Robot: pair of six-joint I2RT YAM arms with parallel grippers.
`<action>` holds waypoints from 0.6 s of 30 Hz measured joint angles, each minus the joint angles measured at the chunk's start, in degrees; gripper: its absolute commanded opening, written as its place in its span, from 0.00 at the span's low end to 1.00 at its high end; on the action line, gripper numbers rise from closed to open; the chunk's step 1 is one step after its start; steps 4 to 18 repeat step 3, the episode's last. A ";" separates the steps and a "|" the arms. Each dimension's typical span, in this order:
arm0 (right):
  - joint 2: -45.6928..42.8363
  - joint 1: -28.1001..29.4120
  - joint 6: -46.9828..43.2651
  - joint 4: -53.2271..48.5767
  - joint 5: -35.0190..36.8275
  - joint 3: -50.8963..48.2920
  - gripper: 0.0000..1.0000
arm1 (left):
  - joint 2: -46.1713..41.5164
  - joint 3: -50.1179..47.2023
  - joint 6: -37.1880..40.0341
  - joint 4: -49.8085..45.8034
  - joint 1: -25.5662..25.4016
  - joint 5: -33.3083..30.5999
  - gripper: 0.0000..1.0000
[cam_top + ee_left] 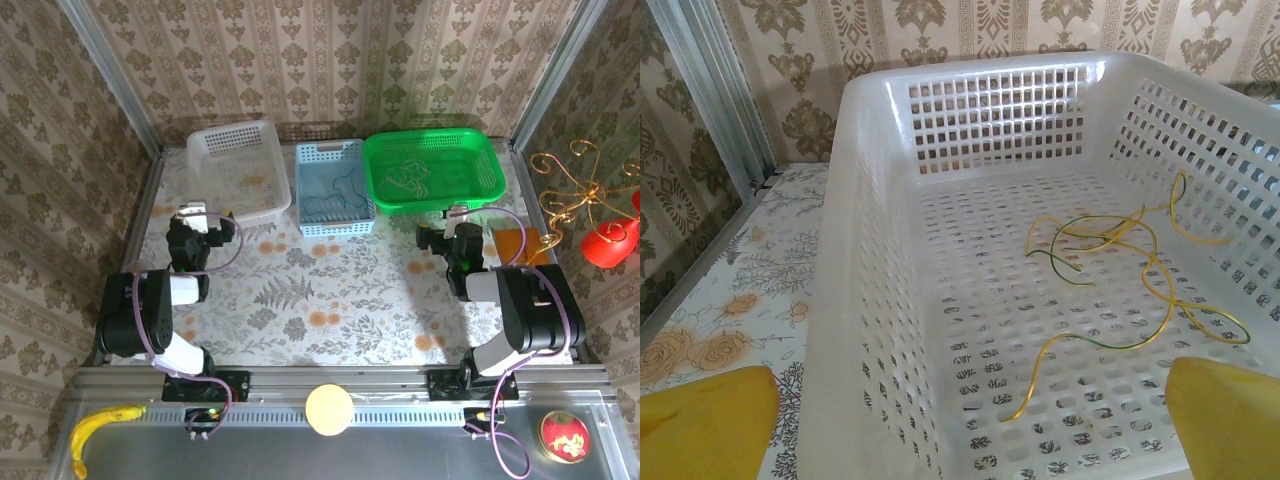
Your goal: Untangle the cables
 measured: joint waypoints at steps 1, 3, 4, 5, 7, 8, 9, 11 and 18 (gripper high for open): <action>0.00 -0.13 0.00 0.02 -0.20 0.04 1.00 | 0.00 0.07 0.02 -0.13 -0.09 -0.15 1.00; 0.00 -0.28 0.00 0.02 -0.26 0.07 1.00 | 0.00 0.17 0.26 -0.20 -0.35 -0.50 1.00; 0.00 -0.28 0.00 0.02 -0.26 0.07 1.00 | 0.00 0.17 0.26 -0.20 -0.35 -0.50 1.00; 0.00 -0.28 0.00 0.02 -0.26 0.07 1.00 | 0.00 0.17 0.26 -0.20 -0.35 -0.50 1.00; 0.00 -0.28 0.00 0.02 -0.26 0.07 1.00 | 0.00 0.17 0.26 -0.20 -0.35 -0.50 1.00; 0.00 -0.28 0.00 0.02 -0.26 0.07 1.00 | 0.00 0.17 0.26 -0.20 -0.35 -0.50 1.00; 0.00 -0.28 0.00 0.02 -0.26 0.07 1.00 | 0.00 0.17 0.26 -0.20 -0.35 -0.50 1.00; 0.00 -0.28 0.00 0.02 -0.26 0.07 1.00 | 0.00 0.17 0.26 -0.20 -0.35 -0.50 1.00; 0.00 -0.28 0.00 0.02 -0.26 0.07 1.00 | 0.00 0.17 0.26 -0.20 -0.35 -0.50 1.00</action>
